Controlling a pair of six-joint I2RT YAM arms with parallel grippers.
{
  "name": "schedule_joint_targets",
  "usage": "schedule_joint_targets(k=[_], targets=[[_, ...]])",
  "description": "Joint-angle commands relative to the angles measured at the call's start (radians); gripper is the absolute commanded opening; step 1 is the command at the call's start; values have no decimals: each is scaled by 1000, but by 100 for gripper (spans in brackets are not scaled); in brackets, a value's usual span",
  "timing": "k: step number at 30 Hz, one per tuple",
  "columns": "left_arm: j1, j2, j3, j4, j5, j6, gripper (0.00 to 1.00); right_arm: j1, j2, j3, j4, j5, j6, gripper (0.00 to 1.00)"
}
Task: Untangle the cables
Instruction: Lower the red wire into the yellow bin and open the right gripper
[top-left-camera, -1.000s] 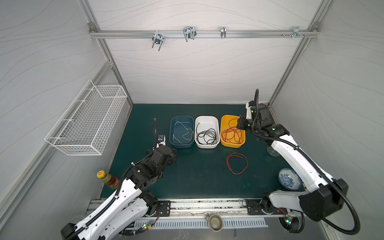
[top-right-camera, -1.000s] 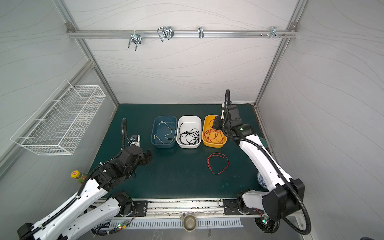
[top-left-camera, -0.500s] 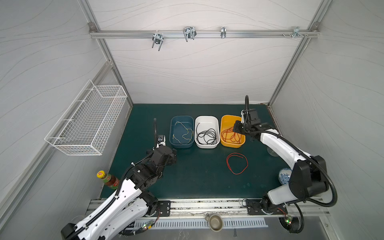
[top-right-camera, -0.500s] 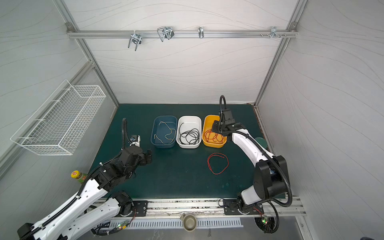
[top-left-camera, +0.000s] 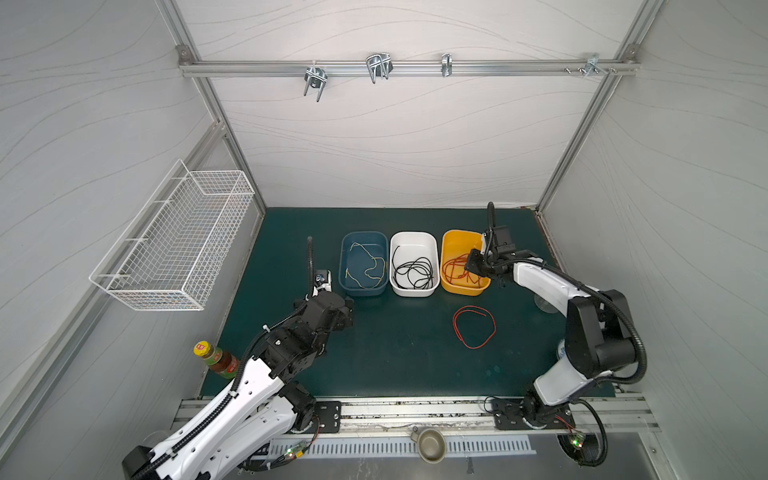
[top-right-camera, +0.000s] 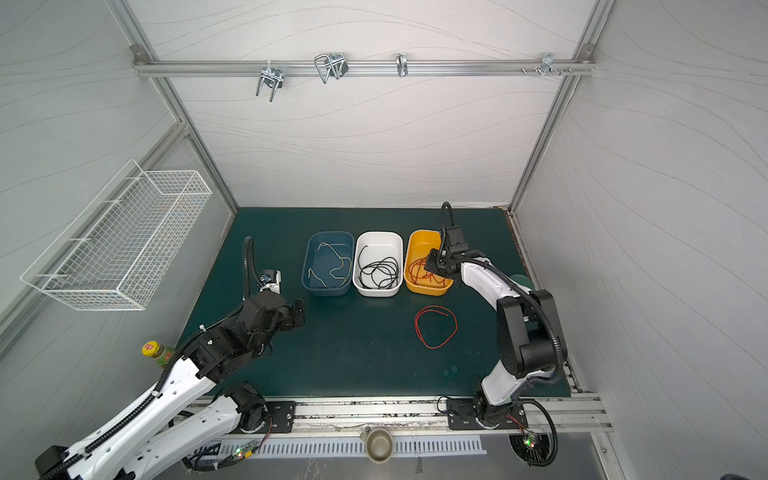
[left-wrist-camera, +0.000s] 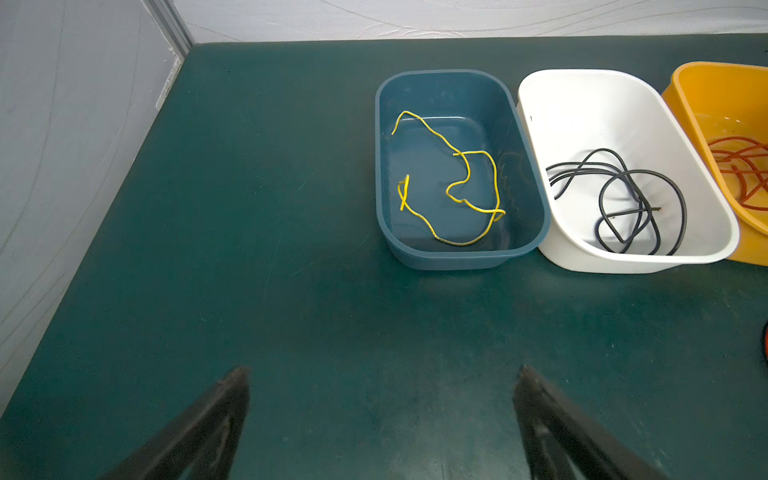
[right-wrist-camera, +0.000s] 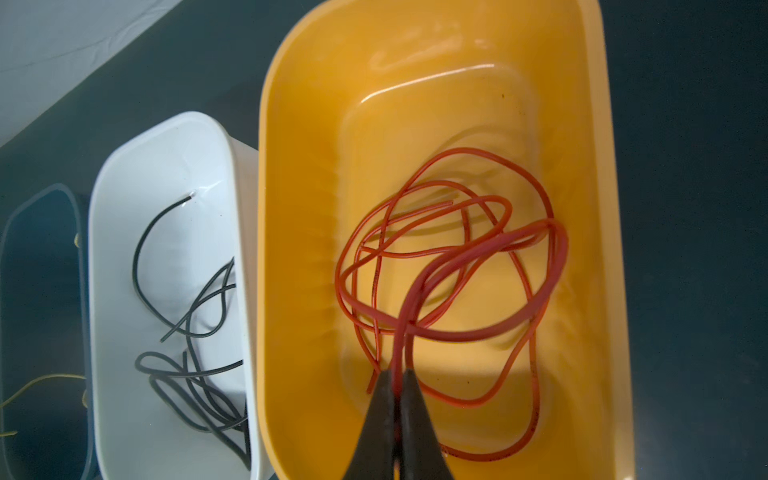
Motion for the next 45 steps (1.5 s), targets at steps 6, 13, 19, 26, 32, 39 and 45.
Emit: schedule_joint_targets(k=[6, 13, 19, 26, 32, 39, 45], targets=[[4, -9, 0, 38, -3, -10, 100, -6, 84, -17, 60, -35, 29, 0], [4, -9, -1, 41, -2, -8, 100, -5, 173, -1, 76, -44, 34, 0], [4, -9, -5, 47, 6, -5, 100, -6, 239, 33, 69, -45, 21, 0], [4, -9, -7, 51, 10, -2, 100, -5, 204, 75, 19, -43, -5, 0], [4, -9, -7, 52, 11, -1, 100, -5, 116, 123, -56, -26, -21, 20], [4, -9, -10, 54, 14, 2, 100, -4, 62, 180, -121, -26, -47, 38], [4, -6, -12, 55, 14, 4, 100, -4, 20, 217, -177, -19, -48, 46]])
